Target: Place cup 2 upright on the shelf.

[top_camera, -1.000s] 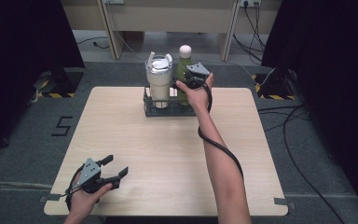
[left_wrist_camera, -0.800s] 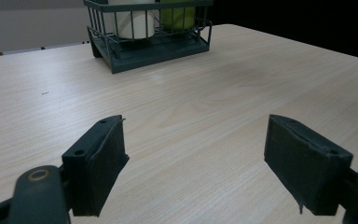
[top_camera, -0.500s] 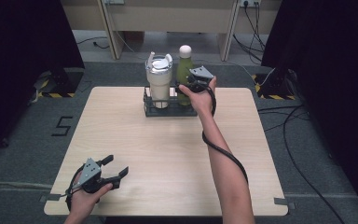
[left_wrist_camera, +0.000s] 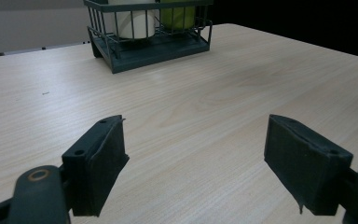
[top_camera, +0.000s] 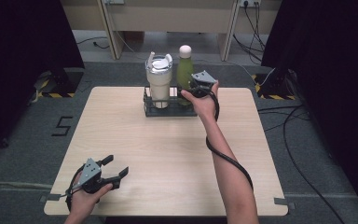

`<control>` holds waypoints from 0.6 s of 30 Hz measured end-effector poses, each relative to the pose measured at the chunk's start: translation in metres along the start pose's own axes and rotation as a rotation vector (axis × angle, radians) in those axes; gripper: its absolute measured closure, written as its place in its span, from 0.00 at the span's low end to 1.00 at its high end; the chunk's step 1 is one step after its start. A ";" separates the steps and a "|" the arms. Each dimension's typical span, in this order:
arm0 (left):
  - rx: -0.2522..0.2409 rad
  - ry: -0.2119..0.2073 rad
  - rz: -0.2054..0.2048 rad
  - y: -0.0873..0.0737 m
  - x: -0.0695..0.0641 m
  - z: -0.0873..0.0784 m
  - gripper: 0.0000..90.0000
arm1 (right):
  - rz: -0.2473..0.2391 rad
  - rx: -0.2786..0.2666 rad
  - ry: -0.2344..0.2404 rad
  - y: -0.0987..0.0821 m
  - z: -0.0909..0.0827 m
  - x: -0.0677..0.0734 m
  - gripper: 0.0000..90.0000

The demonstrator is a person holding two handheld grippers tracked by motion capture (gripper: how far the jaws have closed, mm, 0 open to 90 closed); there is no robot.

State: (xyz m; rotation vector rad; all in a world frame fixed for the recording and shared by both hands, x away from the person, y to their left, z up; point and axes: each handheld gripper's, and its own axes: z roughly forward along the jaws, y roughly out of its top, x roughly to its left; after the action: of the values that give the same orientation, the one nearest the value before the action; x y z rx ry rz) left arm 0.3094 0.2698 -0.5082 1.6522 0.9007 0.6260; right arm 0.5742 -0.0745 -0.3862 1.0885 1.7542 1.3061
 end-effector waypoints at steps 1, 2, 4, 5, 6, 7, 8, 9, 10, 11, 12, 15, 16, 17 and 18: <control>0.000 0.000 0.000 0.000 0.000 0.000 0.22 | -0.002 0.002 0.000 -0.002 -0.003 -0.001 0.04; 0.001 0.001 0.000 0.000 0.000 0.000 0.22 | -0.003 0.000 0.000 -0.003 -0.004 -0.001 0.04; 0.003 0.002 0.002 0.000 0.000 0.000 0.22 | -0.003 0.000 0.003 -0.004 -0.006 -0.001 0.05; 0.002 0.002 0.002 0.000 0.000 0.000 0.22 | -0.004 -0.002 0.004 -0.004 -0.008 -0.002 0.05; 0.003 0.002 0.002 0.000 0.000 0.000 0.22 | -0.005 -0.002 0.005 -0.005 -0.010 -0.002 0.05; 0.002 0.002 0.002 0.000 0.000 0.000 0.22 | -0.007 -0.004 0.006 -0.006 -0.012 -0.002 0.05; 0.002 0.002 0.001 0.000 0.000 0.000 0.22 | -0.007 -0.005 0.006 -0.006 -0.014 -0.003 0.05; 0.002 0.002 0.002 0.000 0.000 0.000 0.22 | -0.007 -0.004 0.007 -0.007 -0.015 -0.003 0.05; 0.002 0.002 0.001 0.000 0.000 0.000 0.22 | -0.008 -0.002 0.007 -0.008 -0.019 -0.005 0.05; -0.002 -0.002 -0.004 0.000 -0.001 0.000 0.22 | -0.003 -0.002 0.008 -0.009 -0.021 -0.006 0.05; -0.002 -0.002 -0.004 0.000 -0.001 0.000 0.22 | -0.003 -0.002 0.008 -0.009 -0.021 -0.006 0.05; -0.004 -0.003 -0.008 0.000 -0.001 0.000 0.21 | -0.003 -0.001 0.010 -0.012 -0.026 -0.008 0.05; -0.003 -0.003 -0.008 0.000 -0.001 0.000 0.21 | -0.006 -0.001 0.011 -0.013 -0.028 -0.009 0.05; -0.003 -0.002 -0.007 0.000 -0.001 0.000 0.21 | -0.005 0.000 0.012 -0.014 -0.030 -0.010 0.05; -0.002 -0.002 -0.006 0.000 -0.001 0.001 0.21 | -0.005 0.002 0.014 -0.015 -0.032 -0.010 0.05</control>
State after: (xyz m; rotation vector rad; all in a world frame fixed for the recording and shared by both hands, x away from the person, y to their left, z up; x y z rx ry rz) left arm 0.3092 0.2687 -0.5087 1.6478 0.9030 0.6215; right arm 0.5472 -0.0981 -0.3920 1.0782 1.7668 1.3124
